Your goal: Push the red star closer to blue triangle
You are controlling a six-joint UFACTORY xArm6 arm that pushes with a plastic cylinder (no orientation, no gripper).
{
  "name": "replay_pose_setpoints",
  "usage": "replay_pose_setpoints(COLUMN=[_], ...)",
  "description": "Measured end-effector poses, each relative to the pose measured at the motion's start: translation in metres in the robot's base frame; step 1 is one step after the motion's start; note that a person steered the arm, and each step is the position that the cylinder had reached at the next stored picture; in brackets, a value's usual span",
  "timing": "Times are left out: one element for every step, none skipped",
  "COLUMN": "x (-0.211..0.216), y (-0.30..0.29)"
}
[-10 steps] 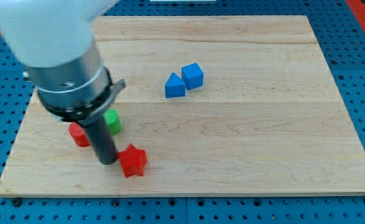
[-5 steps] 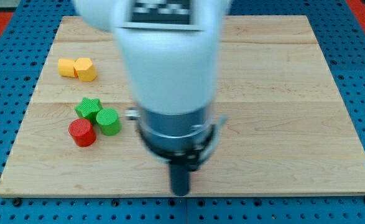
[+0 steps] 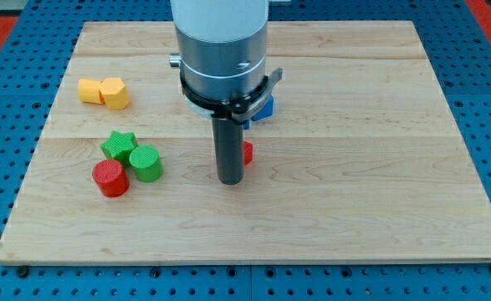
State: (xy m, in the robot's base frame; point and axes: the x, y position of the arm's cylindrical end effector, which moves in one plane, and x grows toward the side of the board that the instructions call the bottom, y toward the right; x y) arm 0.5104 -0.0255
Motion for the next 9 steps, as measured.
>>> replay_pose_setpoints(x=[-0.001, -0.009, -0.027, -0.027, -0.026, -0.026, -0.026, -0.026, -0.055], y=[-0.006, 0.005, -0.029, -0.046, -0.041, -0.022, -0.014, -0.012, -0.054])
